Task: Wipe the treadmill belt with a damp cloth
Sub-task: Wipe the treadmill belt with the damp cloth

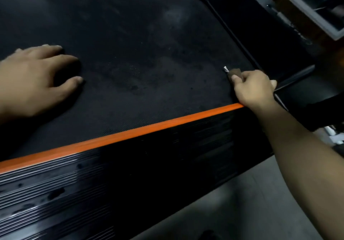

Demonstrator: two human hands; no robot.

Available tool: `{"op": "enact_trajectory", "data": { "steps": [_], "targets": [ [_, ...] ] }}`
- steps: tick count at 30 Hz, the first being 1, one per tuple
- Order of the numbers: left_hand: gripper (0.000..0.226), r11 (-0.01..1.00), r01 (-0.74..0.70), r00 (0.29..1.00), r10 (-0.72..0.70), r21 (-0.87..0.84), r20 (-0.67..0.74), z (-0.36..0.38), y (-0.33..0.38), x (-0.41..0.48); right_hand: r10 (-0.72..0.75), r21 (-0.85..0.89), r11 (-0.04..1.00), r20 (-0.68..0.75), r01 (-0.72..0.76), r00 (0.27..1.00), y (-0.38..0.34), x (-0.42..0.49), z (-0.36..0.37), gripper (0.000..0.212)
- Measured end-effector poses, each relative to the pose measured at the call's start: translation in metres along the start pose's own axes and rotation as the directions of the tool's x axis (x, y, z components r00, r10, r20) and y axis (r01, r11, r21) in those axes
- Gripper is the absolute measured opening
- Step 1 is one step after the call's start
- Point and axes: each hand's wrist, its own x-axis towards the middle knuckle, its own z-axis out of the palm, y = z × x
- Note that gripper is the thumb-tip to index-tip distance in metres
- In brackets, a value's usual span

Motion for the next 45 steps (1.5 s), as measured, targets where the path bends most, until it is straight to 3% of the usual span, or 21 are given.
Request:
{"op": "enact_trajectory", "data": {
  "steps": [6,15,23,27,35,45],
  "targets": [
    [0.083,0.999,-0.046,0.999,0.046,0.014,-0.017,-0.015,-0.032,-0.028,-0.015,0.179,0.984,0.05,0.006,0.999,-0.069,-0.05,0.003,0.032],
    [0.067,0.992,-0.047,0.996,0.056,0.114,-0.074,-0.054,-0.086,-0.079,-0.094,0.193,0.978,0.081,0.077,0.992,-0.161,-0.119,0.015,0.034],
    [0.065,0.986,0.086,0.996,-0.08,0.142,-0.05,-0.106,-0.138,-0.149,-0.09,0.225,0.973,0.131,0.059,0.987,-0.257,-0.194,0.015,0.036],
    [0.074,0.977,0.162,0.985,-0.168,0.137,0.032,-0.143,-0.166,-0.18,-0.094,0.248,0.967,0.172,0.049,0.981,-0.315,-0.239,0.014,0.037],
    [0.08,0.922,0.343,0.916,-0.371,0.182,0.152,-0.197,-0.218,-0.237,-0.233,0.326,0.931,0.193,0.162,0.953,-0.451,-0.34,0.026,0.028],
    [0.074,0.845,0.499,0.822,-0.531,0.192,0.204,-0.229,-0.239,-0.274,-0.344,0.407,0.884,0.235,0.229,0.909,-0.514,-0.383,0.035,0.028]
  ]
}}
